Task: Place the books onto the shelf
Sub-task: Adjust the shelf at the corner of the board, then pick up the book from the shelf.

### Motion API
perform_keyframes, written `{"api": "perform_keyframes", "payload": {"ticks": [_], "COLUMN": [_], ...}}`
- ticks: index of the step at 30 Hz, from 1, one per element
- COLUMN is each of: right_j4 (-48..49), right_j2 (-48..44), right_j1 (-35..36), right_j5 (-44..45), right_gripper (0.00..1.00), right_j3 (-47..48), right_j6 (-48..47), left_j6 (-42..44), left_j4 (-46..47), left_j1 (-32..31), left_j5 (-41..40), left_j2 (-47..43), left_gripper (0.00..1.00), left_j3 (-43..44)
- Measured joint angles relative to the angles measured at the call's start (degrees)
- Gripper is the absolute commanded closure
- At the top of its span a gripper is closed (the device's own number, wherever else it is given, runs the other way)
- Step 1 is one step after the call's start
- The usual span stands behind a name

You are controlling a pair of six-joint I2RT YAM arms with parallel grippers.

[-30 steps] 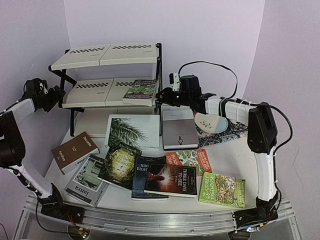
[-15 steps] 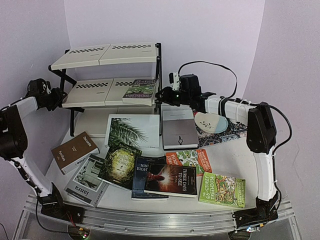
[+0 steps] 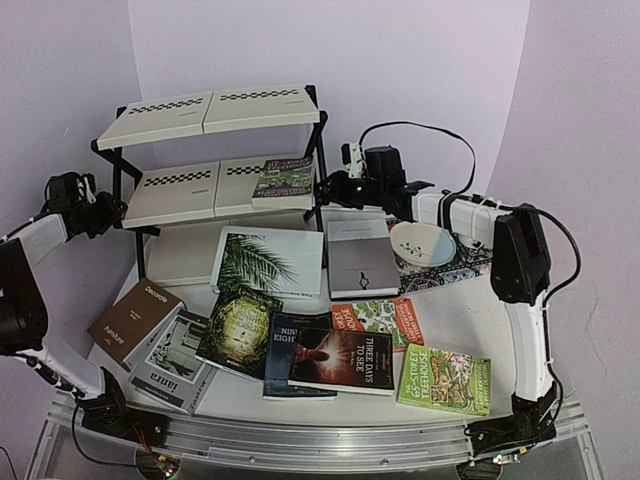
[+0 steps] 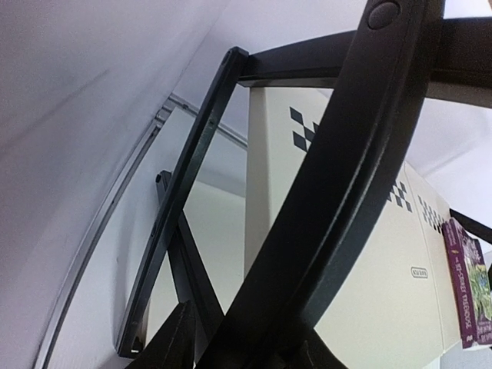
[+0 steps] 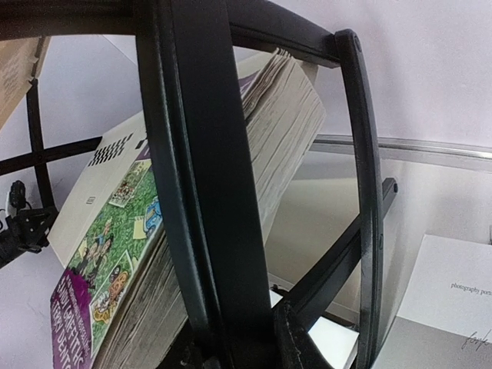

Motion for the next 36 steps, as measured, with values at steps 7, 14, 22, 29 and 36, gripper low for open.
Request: {"api": "perform_keyframes", "payload": {"ticks": [7, 14, 22, 29, 36], "right_j4": [-0.27, -3.32, -5.92, -3.28, 2.6], "right_j2": [0.0, -1.17, -9.26, -17.39, -18.53], "right_j1": [-0.32, -0.99, -2.01, -2.43, 0.41], "right_j5": [-1.11, 0.43, 3.2, 1.06, -1.55], "right_gripper": [0.62, 0.29, 0.16, 0.02, 0.02], "right_j3": [0.0, -1.4, -9.87, -18.53, -22.32], "right_j6": [-0.3, 5.18, 6.94, 10.45, 18.48], "left_j6": [-1.68, -0.37, -3.09, -10.26, -16.6], "left_j4": [-3.97, -9.92, -13.59, -13.92, -11.53], "left_j1": [-0.21, -0.35, -0.35, -1.85, -9.21], "left_j5": [-0.82, -4.42, -2.45, 5.31, 6.18], "left_j2": [-9.44, -13.45, -21.05, -29.13, -33.05], "left_gripper": [0.21, 0.07, 0.06, 0.05, 0.04], "left_j3": [-3.82, -1.39, -1.75, -8.53, -13.6]}}
